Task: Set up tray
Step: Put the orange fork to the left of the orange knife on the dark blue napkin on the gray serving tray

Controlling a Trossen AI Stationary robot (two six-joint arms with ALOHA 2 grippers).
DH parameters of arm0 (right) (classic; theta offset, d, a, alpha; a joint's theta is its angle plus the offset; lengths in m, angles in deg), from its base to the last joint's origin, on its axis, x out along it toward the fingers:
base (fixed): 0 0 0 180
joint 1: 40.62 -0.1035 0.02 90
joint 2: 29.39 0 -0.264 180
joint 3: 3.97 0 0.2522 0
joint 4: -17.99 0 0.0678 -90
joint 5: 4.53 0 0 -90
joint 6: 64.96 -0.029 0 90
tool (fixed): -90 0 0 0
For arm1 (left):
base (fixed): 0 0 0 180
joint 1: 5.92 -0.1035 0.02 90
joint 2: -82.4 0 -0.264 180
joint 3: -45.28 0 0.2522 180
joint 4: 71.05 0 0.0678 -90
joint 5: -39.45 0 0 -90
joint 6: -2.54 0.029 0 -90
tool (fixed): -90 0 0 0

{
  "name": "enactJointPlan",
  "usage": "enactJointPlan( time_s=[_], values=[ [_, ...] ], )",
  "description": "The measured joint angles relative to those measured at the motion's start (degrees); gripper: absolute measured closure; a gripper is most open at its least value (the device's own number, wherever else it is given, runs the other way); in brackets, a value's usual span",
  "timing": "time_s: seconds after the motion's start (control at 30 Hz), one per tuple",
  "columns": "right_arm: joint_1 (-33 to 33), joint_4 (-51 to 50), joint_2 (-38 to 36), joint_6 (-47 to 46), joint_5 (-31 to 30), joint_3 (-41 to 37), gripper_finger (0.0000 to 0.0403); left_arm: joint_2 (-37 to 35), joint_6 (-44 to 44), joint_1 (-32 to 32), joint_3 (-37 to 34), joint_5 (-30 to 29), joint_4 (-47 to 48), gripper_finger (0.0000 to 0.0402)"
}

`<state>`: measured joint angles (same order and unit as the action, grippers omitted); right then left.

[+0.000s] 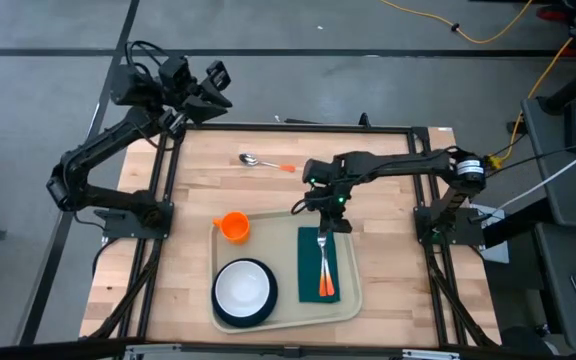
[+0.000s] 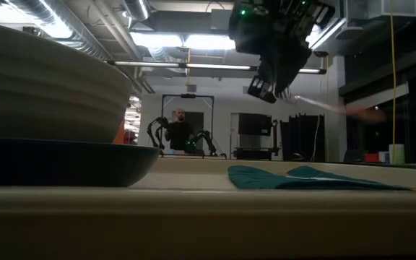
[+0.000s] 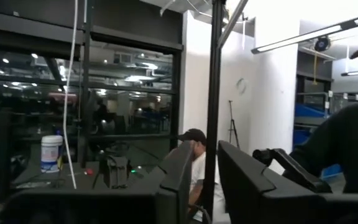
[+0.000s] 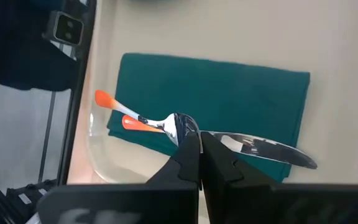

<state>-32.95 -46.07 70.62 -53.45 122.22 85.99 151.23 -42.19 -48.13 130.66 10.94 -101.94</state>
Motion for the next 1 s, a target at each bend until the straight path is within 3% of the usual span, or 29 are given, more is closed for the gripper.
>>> enactJointPlan(
  time_s=[0.33,1.0],
  values=[
    [0.0,3.4,4.6,-0.4,-0.1,0.0,0.0400,0.2,-0.1,-0.8,0.0,0.0,1.8,0.0388],
    [-1.1,7.1,10.0,-2.3,0.0,-1.5,0.0400,0.2,-2.6,-1.5,-0.1,0.2,2.9,0.0392]
  ],
)
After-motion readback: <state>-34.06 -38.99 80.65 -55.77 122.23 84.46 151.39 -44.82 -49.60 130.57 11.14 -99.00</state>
